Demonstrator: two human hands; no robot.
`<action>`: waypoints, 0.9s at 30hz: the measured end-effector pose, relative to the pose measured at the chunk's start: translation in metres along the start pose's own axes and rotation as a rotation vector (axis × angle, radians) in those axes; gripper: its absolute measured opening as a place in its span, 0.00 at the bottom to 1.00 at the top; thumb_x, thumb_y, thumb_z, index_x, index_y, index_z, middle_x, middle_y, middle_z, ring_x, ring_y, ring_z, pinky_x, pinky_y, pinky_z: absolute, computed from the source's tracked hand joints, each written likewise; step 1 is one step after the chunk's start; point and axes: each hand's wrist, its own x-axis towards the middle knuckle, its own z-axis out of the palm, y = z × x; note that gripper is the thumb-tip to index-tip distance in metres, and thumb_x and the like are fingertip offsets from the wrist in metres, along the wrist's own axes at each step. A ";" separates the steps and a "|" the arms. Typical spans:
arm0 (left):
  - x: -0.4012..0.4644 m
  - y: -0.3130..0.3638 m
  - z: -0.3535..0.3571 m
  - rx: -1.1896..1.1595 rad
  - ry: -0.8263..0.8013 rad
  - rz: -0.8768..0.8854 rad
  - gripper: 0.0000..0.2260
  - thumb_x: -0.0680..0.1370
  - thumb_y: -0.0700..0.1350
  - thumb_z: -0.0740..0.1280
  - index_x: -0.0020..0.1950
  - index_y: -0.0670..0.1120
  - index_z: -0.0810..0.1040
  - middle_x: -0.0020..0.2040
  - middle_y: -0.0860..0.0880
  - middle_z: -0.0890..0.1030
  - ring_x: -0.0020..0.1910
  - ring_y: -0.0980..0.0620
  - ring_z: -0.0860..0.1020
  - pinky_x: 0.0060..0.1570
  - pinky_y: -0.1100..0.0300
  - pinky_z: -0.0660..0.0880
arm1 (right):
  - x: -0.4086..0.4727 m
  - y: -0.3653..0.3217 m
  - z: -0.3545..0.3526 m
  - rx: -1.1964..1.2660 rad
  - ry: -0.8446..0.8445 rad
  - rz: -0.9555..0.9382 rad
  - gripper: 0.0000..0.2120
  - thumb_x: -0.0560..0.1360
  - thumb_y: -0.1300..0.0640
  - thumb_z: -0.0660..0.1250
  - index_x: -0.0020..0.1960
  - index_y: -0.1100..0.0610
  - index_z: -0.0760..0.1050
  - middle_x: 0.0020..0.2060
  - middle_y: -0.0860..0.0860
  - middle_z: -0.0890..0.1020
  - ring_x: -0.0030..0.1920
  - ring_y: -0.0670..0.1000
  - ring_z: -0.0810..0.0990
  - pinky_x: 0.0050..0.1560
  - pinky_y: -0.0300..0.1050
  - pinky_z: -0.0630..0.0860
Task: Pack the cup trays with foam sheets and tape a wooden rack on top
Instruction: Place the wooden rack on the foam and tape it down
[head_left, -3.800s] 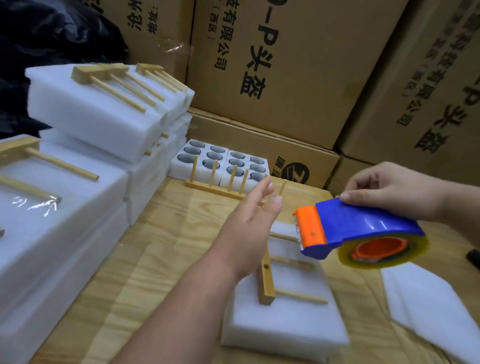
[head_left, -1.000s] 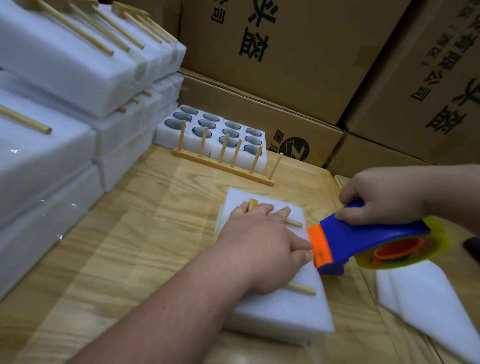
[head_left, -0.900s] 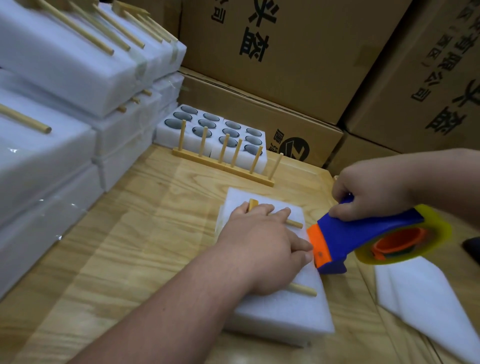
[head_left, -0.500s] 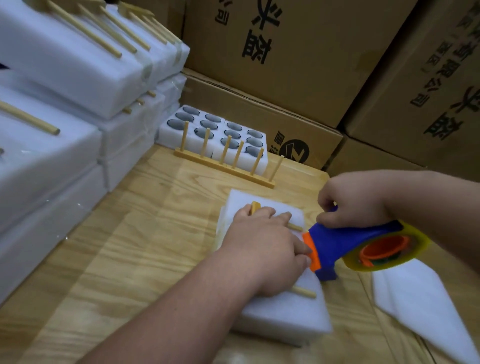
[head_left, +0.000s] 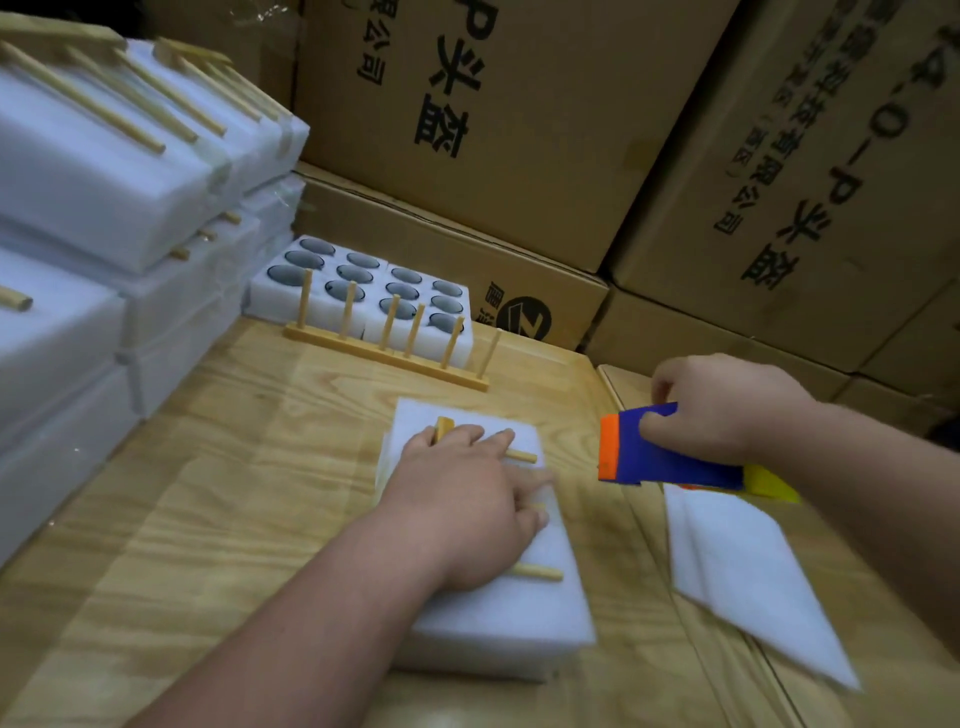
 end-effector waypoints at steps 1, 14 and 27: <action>0.000 0.000 0.001 -0.001 0.002 -0.005 0.23 0.82 0.64 0.53 0.78 0.72 0.54 0.84 0.57 0.50 0.83 0.51 0.46 0.79 0.43 0.41 | -0.001 0.000 0.009 0.057 0.062 0.033 0.14 0.71 0.34 0.62 0.49 0.43 0.71 0.37 0.42 0.78 0.37 0.44 0.77 0.29 0.41 0.69; 0.002 0.000 0.003 0.000 0.045 -0.004 0.26 0.81 0.66 0.55 0.79 0.64 0.62 0.84 0.58 0.53 0.82 0.53 0.49 0.79 0.44 0.43 | -0.012 -0.086 0.122 0.828 0.464 0.298 0.12 0.77 0.49 0.69 0.58 0.50 0.76 0.52 0.49 0.81 0.53 0.55 0.79 0.51 0.52 0.77; 0.001 -0.004 0.005 -0.002 0.064 -0.021 0.27 0.80 0.68 0.56 0.78 0.66 0.61 0.83 0.62 0.51 0.81 0.57 0.47 0.80 0.47 0.43 | -0.050 -0.107 0.136 1.688 0.729 0.179 0.10 0.75 0.61 0.65 0.42 0.53 0.83 0.44 0.44 0.87 0.51 0.40 0.82 0.54 0.38 0.78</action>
